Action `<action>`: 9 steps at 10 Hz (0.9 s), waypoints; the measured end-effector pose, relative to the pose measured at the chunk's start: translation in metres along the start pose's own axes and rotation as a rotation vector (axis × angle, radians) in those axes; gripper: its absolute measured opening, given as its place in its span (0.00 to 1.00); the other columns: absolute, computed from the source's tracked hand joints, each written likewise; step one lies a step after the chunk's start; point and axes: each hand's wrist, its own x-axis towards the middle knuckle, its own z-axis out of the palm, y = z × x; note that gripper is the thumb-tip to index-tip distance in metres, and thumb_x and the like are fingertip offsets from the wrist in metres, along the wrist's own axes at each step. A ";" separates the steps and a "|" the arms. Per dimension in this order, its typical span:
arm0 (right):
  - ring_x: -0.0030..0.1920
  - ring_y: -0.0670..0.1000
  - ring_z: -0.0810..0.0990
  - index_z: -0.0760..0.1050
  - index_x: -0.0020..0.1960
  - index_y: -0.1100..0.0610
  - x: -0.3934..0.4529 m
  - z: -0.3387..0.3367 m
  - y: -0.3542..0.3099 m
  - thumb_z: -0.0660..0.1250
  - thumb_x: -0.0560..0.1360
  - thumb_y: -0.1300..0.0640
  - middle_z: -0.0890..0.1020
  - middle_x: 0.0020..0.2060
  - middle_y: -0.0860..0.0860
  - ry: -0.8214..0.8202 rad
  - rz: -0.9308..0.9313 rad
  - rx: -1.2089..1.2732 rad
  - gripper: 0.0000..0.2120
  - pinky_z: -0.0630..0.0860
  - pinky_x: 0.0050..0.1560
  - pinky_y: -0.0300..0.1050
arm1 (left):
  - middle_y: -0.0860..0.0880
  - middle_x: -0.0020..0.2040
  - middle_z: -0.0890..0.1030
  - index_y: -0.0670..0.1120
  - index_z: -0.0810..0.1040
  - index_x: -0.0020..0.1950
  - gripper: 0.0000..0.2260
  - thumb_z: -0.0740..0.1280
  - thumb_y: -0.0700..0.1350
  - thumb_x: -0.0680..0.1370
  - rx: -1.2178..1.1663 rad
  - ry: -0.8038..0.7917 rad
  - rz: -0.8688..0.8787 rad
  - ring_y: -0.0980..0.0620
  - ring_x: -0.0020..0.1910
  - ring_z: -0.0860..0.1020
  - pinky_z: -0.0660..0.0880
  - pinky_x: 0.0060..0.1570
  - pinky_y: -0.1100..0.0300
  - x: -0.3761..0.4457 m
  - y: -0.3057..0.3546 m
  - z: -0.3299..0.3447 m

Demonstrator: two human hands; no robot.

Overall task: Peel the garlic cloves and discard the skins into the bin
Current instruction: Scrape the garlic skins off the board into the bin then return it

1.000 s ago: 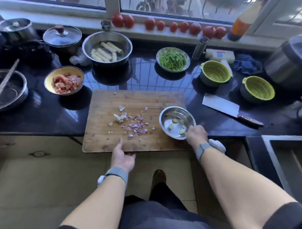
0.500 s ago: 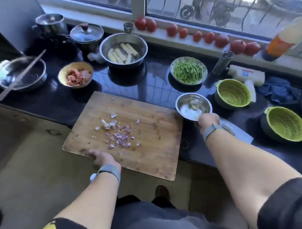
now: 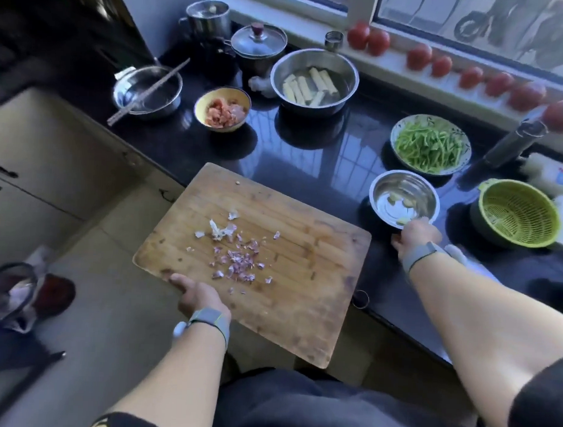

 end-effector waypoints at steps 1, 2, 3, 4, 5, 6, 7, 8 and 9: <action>0.69 0.66 0.71 0.67 0.72 0.64 -0.044 0.018 0.009 0.55 0.82 0.59 0.71 0.70 0.64 0.127 -0.045 -0.560 0.20 0.69 0.69 0.59 | 0.43 0.68 0.77 0.41 0.75 0.68 0.36 0.54 0.70 0.79 -0.155 -0.003 -0.024 0.42 0.65 0.75 0.70 0.65 0.53 -0.010 0.007 -0.022; 0.67 0.68 0.69 0.71 0.68 0.66 -0.095 0.048 0.018 0.52 0.84 0.58 0.71 0.67 0.66 0.138 -0.260 -0.855 0.18 0.66 0.67 0.61 | 0.42 0.70 0.75 0.39 0.73 0.69 0.38 0.53 0.71 0.78 -0.215 -0.043 -0.037 0.41 0.67 0.73 0.68 0.67 0.51 -0.004 0.013 -0.043; 0.64 0.65 0.69 0.74 0.63 0.63 -0.142 0.108 0.025 0.54 0.83 0.47 0.74 0.64 0.63 0.073 -0.691 -1.035 0.22 0.67 0.63 0.59 | 0.44 0.70 0.75 0.40 0.74 0.69 0.38 0.53 0.72 0.78 -0.287 -0.033 -0.080 0.42 0.66 0.75 0.70 0.65 0.50 0.027 0.039 -0.073; 0.64 0.64 0.71 0.76 0.62 0.58 -0.200 0.192 0.024 0.50 0.81 0.46 0.77 0.62 0.60 -0.175 -1.008 -1.292 0.23 0.68 0.65 0.57 | 0.44 0.73 0.72 0.40 0.71 0.72 0.38 0.52 0.70 0.79 -0.300 -0.016 -0.082 0.41 0.69 0.72 0.67 0.67 0.52 0.084 0.071 -0.117; 0.65 0.64 0.71 0.73 0.63 0.54 -0.226 0.237 0.027 0.53 0.79 0.41 0.75 0.61 0.59 -0.353 -1.013 -1.468 0.22 0.68 0.66 0.57 | 0.43 0.71 0.74 0.39 0.73 0.70 0.36 0.52 0.69 0.80 -0.298 -0.005 -0.023 0.41 0.68 0.73 0.69 0.65 0.52 0.113 0.094 -0.145; 0.61 0.63 0.73 0.71 0.60 0.52 -0.284 0.352 0.080 0.52 0.77 0.40 0.74 0.55 0.57 -0.569 -0.946 -1.594 0.21 0.70 0.63 0.58 | 0.47 0.51 0.77 0.42 0.74 0.54 0.30 0.52 0.69 0.80 -0.305 0.076 0.001 0.44 0.50 0.74 0.70 0.50 0.54 0.209 0.134 -0.209; 0.65 0.64 0.73 0.72 0.64 0.57 -0.320 0.408 0.113 0.48 0.81 0.41 0.75 0.62 0.60 -0.665 -0.888 -1.575 0.25 0.70 0.65 0.55 | 0.48 0.53 0.78 0.43 0.74 0.53 0.30 0.53 0.70 0.79 -0.313 0.059 0.015 0.44 0.49 0.75 0.74 0.52 0.52 0.261 0.154 -0.236; 0.67 0.65 0.73 0.71 0.69 0.65 -0.386 0.481 0.166 0.47 0.85 0.44 0.75 0.66 0.64 -0.637 -0.788 -1.514 0.29 0.71 0.65 0.53 | 0.46 0.56 0.78 0.43 0.75 0.58 0.33 0.52 0.72 0.78 -0.306 0.059 -0.005 0.41 0.54 0.77 0.76 0.59 0.48 0.334 0.187 -0.271; 0.65 0.64 0.75 0.72 0.69 0.65 -0.422 0.558 0.210 0.49 0.84 0.40 0.77 0.65 0.63 -0.655 -0.743 -1.548 0.32 0.72 0.65 0.53 | 0.46 0.58 0.80 0.44 0.76 0.58 0.36 0.51 0.74 0.76 -0.303 0.068 -0.065 0.40 0.56 0.79 0.76 0.61 0.44 0.411 0.211 -0.285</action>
